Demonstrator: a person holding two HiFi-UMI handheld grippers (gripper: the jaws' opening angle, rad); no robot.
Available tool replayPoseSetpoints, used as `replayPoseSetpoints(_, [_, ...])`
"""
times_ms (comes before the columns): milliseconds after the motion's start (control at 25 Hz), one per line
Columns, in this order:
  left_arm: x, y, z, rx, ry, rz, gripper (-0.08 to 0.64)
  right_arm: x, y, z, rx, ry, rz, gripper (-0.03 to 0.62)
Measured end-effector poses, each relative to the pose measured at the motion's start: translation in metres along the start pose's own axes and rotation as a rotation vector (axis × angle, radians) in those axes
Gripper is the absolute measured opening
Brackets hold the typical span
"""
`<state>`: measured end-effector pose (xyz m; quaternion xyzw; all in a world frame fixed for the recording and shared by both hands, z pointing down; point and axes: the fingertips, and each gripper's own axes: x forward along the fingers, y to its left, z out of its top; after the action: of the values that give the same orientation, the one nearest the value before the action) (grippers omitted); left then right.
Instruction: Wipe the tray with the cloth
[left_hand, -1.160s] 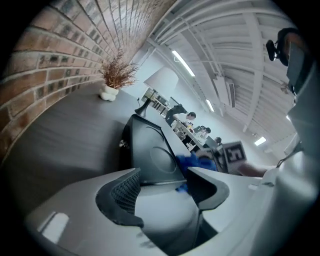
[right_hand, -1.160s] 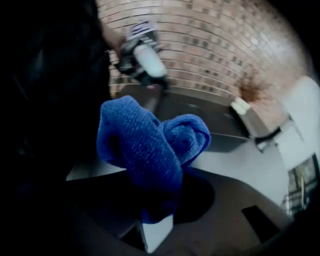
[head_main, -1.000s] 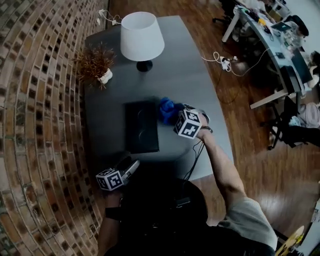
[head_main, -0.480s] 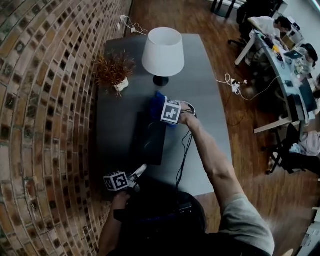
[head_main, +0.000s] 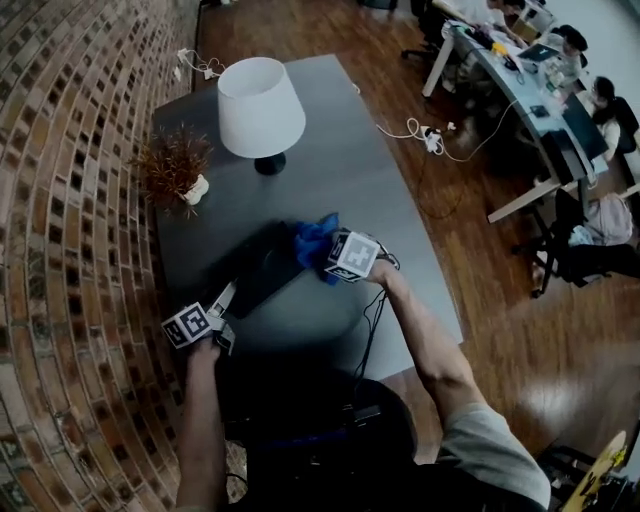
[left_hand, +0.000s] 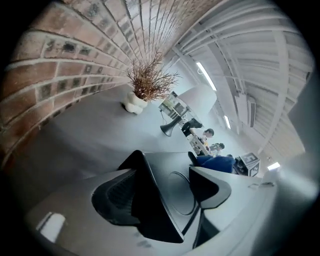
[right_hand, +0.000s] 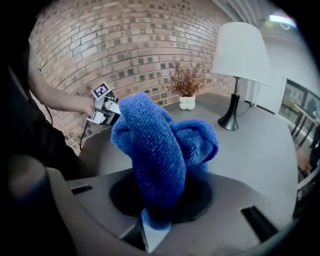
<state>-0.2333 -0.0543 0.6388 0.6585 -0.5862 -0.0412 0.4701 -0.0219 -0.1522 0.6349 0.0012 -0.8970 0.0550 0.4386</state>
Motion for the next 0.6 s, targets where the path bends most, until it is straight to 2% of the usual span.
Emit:
replayPoseSetpoints(40, [0.005,0.000,0.005,0.004,0.004,-0.005,0.318,-0.001,-0.007,-0.005,0.035,-0.020,-0.001,0.083])
replayPoseSetpoints(120, [0.007,-0.004,0.005,0.002,0.004,-0.018,0.312,-0.012,-0.034,-0.007,0.115,-0.046,-0.068,0.083])
replayPoseSetpoints(160, [0.005,-0.008,0.003,0.000,0.003,-0.023,0.310,-0.015,-0.045,-0.009,0.147,-0.035,-0.103,0.083])
replayPoseSetpoints(240, [0.000,-0.011,-0.002,-0.010,-0.004,-0.028,0.310,0.003,-0.047,-0.021,0.153,0.024,-0.093,0.083])
replayPoseSetpoints(320, [-0.003,-0.010,-0.005,-0.022,-0.014,-0.024,0.311,0.030,-0.030,-0.036,0.131,0.075,-0.038,0.080])
replayPoseSetpoints(480, [-0.005,-0.002,0.005,0.013,-0.014,0.003,0.311,0.027,0.022,-0.035,0.137,0.047,0.073,0.080])
replayPoseSetpoints(600, [-0.009,0.003,0.008,0.039,0.008,-0.007,0.311,0.031,0.044,-0.046,0.154,0.015,0.036,0.081])
